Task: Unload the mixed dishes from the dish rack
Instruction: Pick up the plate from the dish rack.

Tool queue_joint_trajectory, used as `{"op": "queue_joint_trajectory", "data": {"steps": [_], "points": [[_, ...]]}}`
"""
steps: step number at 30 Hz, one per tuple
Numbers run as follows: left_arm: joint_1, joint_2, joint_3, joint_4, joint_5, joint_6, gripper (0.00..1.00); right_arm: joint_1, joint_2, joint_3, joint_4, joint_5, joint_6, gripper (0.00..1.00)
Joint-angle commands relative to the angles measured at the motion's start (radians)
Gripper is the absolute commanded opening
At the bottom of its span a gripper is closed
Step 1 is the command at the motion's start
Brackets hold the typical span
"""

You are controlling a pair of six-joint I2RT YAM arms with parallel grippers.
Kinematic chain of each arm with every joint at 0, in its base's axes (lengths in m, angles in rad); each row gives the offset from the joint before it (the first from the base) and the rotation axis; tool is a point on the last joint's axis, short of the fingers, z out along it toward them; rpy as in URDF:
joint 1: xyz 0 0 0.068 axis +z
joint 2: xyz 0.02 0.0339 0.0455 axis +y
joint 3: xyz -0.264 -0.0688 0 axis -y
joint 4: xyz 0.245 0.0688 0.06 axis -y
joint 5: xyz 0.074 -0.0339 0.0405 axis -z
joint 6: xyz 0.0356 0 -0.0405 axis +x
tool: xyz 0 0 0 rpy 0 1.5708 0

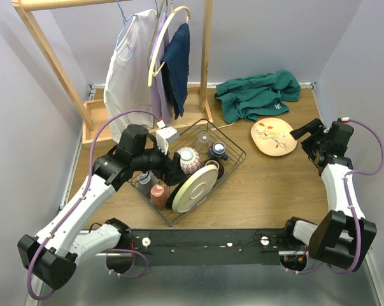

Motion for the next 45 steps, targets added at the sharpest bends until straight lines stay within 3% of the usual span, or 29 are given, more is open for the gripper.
{"op": "queue_joint_trajectory", "data": {"steps": [1,16,31,37,41,45], "points": [[-0.009,-0.017,0.005,0.013,0.055,-0.011,0.91,0.008,0.001,-0.013,-0.014,-0.027,-0.012,0.93],[-0.057,0.029,0.003,-0.030,0.046,0.024,0.90,0.008,0.013,-0.014,-0.034,-0.035,-0.012,0.93],[-0.161,0.107,0.034,-0.109,-0.091,0.073,0.78,0.008,0.008,-0.017,-0.044,-0.036,-0.013,0.93],[-0.170,0.123,0.044,-0.095,-0.097,0.070,0.65,0.008,0.001,-0.017,-0.051,-0.038,-0.013,0.93],[-0.170,0.130,0.055,-0.106,-0.140,0.073,0.46,0.008,-0.004,-0.020,-0.054,-0.036,-0.012,0.93],[-0.170,0.136,0.055,-0.101,-0.132,0.072,0.36,0.008,-0.008,-0.023,-0.057,-0.041,-0.012,0.93]]}}
